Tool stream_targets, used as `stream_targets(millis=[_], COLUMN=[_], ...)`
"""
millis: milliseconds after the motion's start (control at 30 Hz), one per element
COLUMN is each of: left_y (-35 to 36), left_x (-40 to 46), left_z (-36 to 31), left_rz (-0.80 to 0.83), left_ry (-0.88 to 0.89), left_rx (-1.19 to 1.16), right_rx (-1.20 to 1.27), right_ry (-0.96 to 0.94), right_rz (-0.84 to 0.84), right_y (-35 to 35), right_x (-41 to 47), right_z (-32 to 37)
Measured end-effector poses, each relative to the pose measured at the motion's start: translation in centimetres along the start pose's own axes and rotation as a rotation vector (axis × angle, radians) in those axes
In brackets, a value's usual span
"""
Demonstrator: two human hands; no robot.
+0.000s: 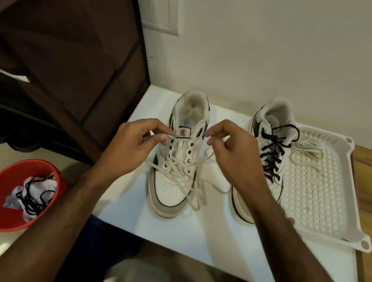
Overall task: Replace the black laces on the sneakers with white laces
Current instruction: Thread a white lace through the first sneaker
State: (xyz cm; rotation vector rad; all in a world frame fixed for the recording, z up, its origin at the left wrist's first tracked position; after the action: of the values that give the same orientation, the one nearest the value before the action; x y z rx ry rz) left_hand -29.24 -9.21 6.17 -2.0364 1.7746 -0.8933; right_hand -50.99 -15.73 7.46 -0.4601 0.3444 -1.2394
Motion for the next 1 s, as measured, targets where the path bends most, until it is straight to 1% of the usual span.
stream_targets(millis=[67,133,200,267,367,500,600,700,1000], left_y=[0.2,0.5,0.8,1.3,2.4,3.5,4.0,4.5,4.5], left_x=[0.1,0.1,0.1,0.2,0.5,0.7,0.8,0.7,0.8], left_z=[-0.1,0.0,0.4,0.7,0.9,1.0,0.9,0.8,1.1], left_rz=[-0.011,-0.013,0.000,0.001,-0.015,-0.016,0.026,0.044,-0.033], left_ry=[0.039,0.053,0.031,0.018,-0.013,-0.062,-0.082,-0.101,-0.193], left_rx=[0.031,0.056,0.080,0.105,0.117,0.130,0.154,0.147,0.031], right_rx=[-0.009,-0.014,-0.005,-0.029,-0.081,-0.049,-0.011,0.001,0.029], right_ry=[-0.031,0.056,0.173,0.235,0.244,0.258,0.248,0.234,0.224], right_rz=[-0.028,0.015,0.058,0.076,0.033,-0.036,-0.070,-0.086,-0.099], right_y=[1.2,2.4,3.3,4.1,5.2,5.2,5.2,5.3,5.5], right_x=[-0.1,0.0,-0.1,-0.4,-0.8,-1.3,-1.9,-2.2,-2.3], right_z=[0.4,-0.2,-1.1,-1.5,-1.6,-1.7,-1.7,-1.8,-1.8])
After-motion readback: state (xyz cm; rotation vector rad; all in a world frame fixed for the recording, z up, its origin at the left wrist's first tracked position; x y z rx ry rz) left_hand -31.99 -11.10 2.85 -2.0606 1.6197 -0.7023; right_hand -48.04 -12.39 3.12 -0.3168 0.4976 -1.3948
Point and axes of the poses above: each hand's wrist, its own x-axis towards the middle knuckle, its own y-axis out of the palm, z = x × y, the point moved 2 cm from there along x, towards the middle knuckle, and after that the axes turned 5 degrees about y, right-handed, at the moved point
